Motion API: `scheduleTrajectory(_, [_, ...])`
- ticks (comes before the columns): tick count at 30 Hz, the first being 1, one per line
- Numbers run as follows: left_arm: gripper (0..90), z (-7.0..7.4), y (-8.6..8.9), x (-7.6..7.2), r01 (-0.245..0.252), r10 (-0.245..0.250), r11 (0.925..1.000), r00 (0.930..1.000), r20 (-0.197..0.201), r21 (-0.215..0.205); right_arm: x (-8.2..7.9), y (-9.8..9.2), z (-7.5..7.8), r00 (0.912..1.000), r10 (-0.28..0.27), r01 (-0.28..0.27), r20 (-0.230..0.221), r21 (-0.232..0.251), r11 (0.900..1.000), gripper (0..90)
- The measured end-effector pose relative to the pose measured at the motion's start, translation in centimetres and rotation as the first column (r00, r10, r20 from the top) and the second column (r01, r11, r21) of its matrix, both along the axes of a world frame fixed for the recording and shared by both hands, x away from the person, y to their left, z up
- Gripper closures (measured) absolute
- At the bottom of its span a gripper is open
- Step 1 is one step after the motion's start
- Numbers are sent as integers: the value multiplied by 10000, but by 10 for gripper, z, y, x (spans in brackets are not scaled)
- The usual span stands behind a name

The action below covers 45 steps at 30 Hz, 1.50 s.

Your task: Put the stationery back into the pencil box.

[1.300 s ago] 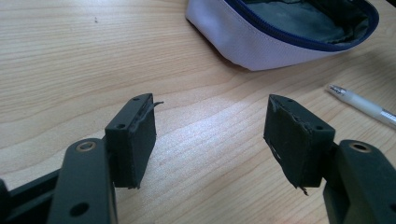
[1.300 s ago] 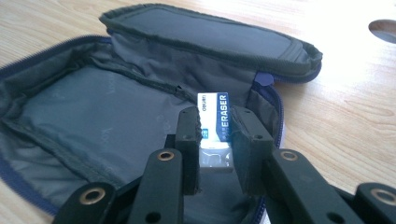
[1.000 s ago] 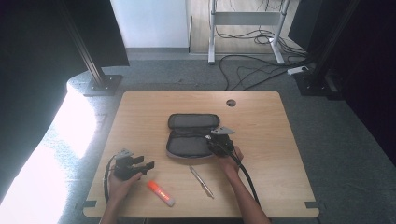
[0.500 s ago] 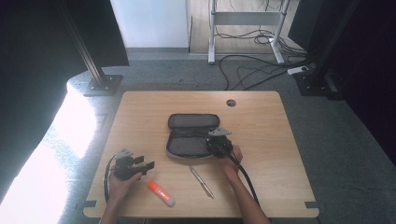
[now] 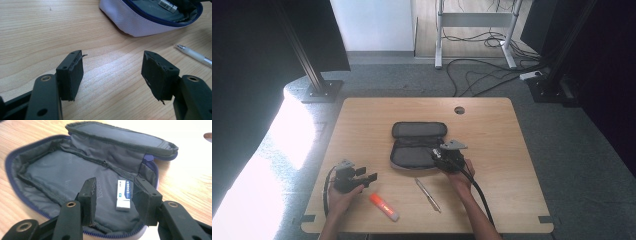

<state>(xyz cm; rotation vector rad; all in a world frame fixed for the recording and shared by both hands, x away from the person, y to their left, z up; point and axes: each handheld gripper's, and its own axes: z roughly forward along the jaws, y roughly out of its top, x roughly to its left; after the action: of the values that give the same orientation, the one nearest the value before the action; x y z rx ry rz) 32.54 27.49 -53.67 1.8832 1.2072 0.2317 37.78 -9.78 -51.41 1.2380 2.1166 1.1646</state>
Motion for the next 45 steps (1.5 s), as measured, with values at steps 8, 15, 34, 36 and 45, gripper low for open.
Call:
scheduleTrajectory(8, [343, 0, 0, 0, 2, -2, 10000, 10000, 9, 38, -15, -12, 4, 9999, 52, -57, 112, 476, 9988, 521])
scheduleTrajectory(15, [343, 0, 0, 0, -6, 6, 10000, 10000, -16, 82, -34, -20, 2, 9995, 176, -195, 261, 712, 9973, 507])
scheduleTrajectory(34, [342, -1, -3, -1, 41, -41, 9998, 10000, -12, 174, -61, -35, -11, 9996, 202, -219, 171, 1026, 9945, 500])
scheduleTrajectory(36, [342, -1, -4, -1, 59, -58, 9998, 10000, -16, 200, -64, -37, -13, 9998, 159, -173, 149, 1004, 9948, 499])
scheduleTrajectory(45, [342, -1, -5, -1, 116, -116, 9997, 9999, 19, 225, -84, -40, -20, 9994, 360, -359, 0, 805, 9961, 498])
